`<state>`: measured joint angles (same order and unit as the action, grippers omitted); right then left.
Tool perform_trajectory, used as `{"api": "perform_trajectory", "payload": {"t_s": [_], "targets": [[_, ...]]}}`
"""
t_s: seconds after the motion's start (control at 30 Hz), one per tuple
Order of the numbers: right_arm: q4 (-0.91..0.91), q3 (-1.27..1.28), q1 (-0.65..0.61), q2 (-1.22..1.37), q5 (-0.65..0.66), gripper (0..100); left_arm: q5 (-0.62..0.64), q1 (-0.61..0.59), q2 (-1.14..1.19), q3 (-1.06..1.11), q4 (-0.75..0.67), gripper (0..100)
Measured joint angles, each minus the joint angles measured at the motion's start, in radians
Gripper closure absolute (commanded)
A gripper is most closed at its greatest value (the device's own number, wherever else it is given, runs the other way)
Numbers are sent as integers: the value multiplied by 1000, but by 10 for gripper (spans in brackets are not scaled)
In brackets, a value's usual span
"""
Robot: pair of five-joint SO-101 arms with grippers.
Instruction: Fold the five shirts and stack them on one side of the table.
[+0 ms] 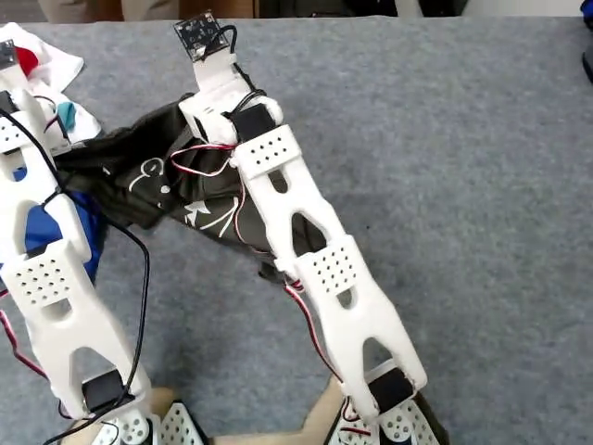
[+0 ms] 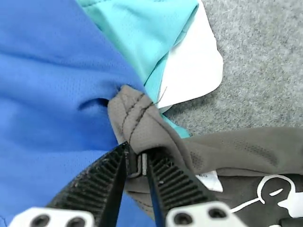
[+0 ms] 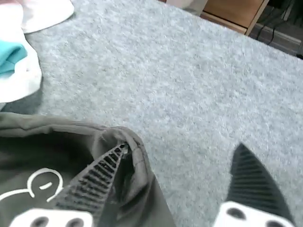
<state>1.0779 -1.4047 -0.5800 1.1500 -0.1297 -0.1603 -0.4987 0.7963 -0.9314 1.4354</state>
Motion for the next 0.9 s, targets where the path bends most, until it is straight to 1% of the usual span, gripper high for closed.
{"api": "perform_trajectory", "payload": {"t_s": [0.1, 0.3, 0.47, 0.57, 0.67, 0.73, 0.9], "targets": [[26, -51, 0, 0, -25, 648, 0, 0, 0, 0, 0, 980], [175, -192, 14, 0, -133, 648, 0, 0, 0, 0, 0, 980], [239, -206, 74, 2, -184, 648, 0, 0, 0, 0, 0, 980], [241, -206, 98, 2, -190, 648, 0, 0, 0, 0, 0, 980], [295, -204, 104, 2, -195, 648, 0, 0, 0, 0, 0, 980], [348, -204, 77, 2, -209, 648, 0, 0, 0, 0, 0, 980], [460, -199, -57, 8, -302, 648, 0, 0, 0, 0, -31, 980]]}}
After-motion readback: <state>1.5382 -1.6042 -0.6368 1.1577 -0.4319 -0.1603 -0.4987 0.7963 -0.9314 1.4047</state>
